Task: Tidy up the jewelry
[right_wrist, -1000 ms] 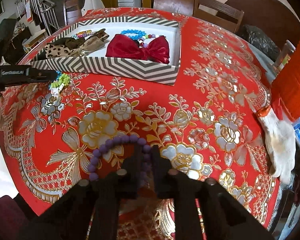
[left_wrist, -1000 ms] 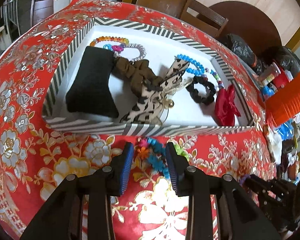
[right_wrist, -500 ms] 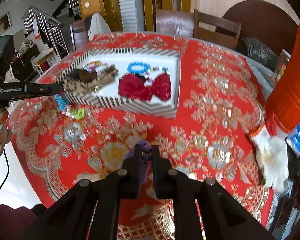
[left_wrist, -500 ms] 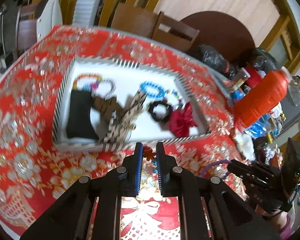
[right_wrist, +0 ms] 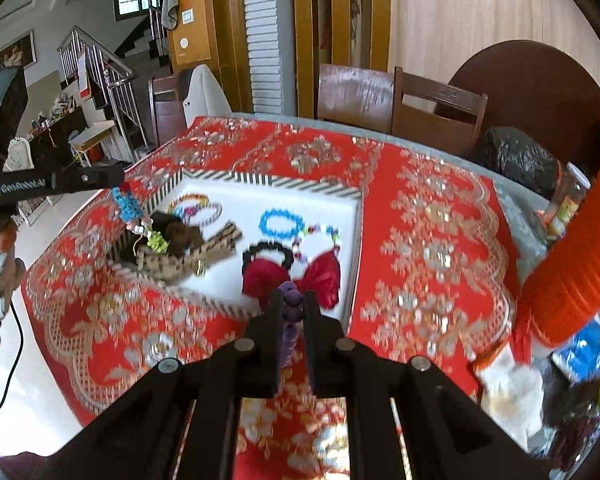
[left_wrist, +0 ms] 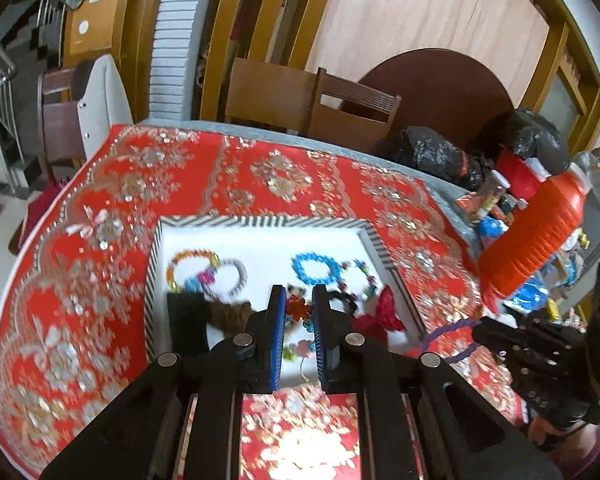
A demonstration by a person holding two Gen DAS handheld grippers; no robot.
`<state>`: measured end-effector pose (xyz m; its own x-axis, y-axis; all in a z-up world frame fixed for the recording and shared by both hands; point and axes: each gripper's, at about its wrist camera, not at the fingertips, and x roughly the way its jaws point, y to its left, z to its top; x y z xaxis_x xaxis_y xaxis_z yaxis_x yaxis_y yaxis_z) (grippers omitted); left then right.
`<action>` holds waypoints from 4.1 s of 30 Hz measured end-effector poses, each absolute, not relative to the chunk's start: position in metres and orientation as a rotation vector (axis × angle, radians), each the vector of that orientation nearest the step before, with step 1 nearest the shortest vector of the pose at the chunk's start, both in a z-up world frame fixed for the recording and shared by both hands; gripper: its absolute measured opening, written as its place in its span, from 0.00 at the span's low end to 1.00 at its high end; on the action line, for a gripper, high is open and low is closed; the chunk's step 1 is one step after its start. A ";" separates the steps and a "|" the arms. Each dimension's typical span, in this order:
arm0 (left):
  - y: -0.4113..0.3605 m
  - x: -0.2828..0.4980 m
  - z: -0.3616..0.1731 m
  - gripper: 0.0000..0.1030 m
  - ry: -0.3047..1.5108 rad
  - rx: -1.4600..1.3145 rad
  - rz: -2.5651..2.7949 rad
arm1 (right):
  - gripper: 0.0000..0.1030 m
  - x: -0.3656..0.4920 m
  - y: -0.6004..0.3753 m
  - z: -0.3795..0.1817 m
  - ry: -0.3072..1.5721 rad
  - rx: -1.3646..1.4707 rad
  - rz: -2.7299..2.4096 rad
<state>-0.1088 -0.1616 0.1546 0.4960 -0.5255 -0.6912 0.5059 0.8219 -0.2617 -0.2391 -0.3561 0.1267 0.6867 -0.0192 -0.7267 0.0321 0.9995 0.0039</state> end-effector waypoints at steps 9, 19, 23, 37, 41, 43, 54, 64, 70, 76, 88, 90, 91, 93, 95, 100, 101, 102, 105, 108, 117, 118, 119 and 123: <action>-0.183 -0.070 0.137 0.13 0.854 0.032 -0.557 | 0.09 -0.180 -0.361 0.124 0.845 0.003 -0.045; -0.205 -0.034 0.119 0.13 0.868 0.086 -0.522 | 0.09 -0.119 -0.362 0.111 0.887 0.005 -0.037; -0.215 -0.017 0.110 0.13 0.886 0.069 -0.529 | 0.09 -0.097 -0.357 0.104 0.899 0.013 -0.031; -0.220 0.025 0.053 0.13 0.996 0.057 -0.431 | 0.09 -0.030 -0.391 0.051 0.940 0.060 -0.112; -0.211 0.023 0.049 0.13 1.002 0.073 -0.407 | 0.09 -0.028 -0.412 0.029 0.979 0.051 -0.215; -0.210 0.022 0.048 0.13 1.008 0.072 -0.403 | 0.09 -0.029 -0.419 0.023 0.984 0.062 -0.230; -0.204 0.002 0.049 0.30 0.999 0.054 -0.416 | 0.34 -0.058 -0.403 0.030 0.963 0.071 -0.180; -0.200 -0.024 0.074 0.30 0.913 0.077 -0.398 | 0.43 -0.083 -0.386 0.039 0.935 0.094 -0.173; -0.198 -0.041 0.084 0.30 0.874 0.093 -0.391 | 0.47 -0.102 -0.382 0.040 0.929 0.123 -0.175; -0.198 -0.059 0.087 0.30 0.842 0.104 -0.380 | 0.51 -0.123 -0.378 0.045 0.911 0.144 -0.184; -0.192 -0.091 0.090 0.30 0.800 0.126 -0.370 | 0.53 -0.155 -0.368 0.051 0.884 0.180 -0.179; -0.190 -0.096 0.091 0.30 0.795 0.130 -0.365 | 0.53 -0.158 -0.365 0.052 0.877 0.179 -0.178; -0.190 -0.098 0.091 0.30 0.795 0.128 -0.367 | 0.53 -0.160 -0.363 0.053 0.874 0.174 -0.178; -0.188 -0.101 0.092 0.30 0.794 0.125 -0.366 | 0.53 -0.162 -0.359 0.055 0.870 0.164 -0.173; -0.185 -0.104 0.093 0.30 0.790 0.121 -0.359 | 0.54 -0.164 -0.355 0.057 0.863 0.157 -0.172; -0.177 -0.111 0.095 0.30 0.781 0.112 -0.343 | 0.56 -0.172 -0.348 0.066 0.834 0.136 -0.179; -0.176 -0.113 0.096 0.30 0.781 0.114 -0.334 | 0.57 -0.174 -0.347 0.068 0.830 0.136 -0.178; -0.176 -0.115 0.097 0.30 0.774 0.116 -0.330 | 0.58 -0.176 -0.346 0.069 0.825 0.134 -0.177; -0.174 -0.120 0.099 0.30 0.759 0.119 -0.327 | 0.60 -0.180 -0.341 0.072 0.814 0.115 -0.180; -0.173 -0.125 0.101 0.30 0.754 0.121 -0.328 | 0.60 -0.183 -0.339 0.074 0.810 0.116 -0.178; -0.169 -0.137 0.100 0.30 0.751 0.128 -0.319 | 0.60 -0.192 -0.332 0.076 0.805 0.118 -0.172; -0.168 -0.139 0.101 0.30 0.747 0.129 -0.319 | 0.60 -0.194 -0.331 0.077 0.802 0.116 -0.173; -0.168 -0.140 0.102 0.30 0.743 0.129 -0.319 | 0.60 -0.195 -0.331 0.077 0.800 0.113 -0.174; -0.167 -0.145 0.106 0.30 0.727 0.129 -0.320 | 0.60 -0.200 -0.326 0.079 0.796 0.100 -0.173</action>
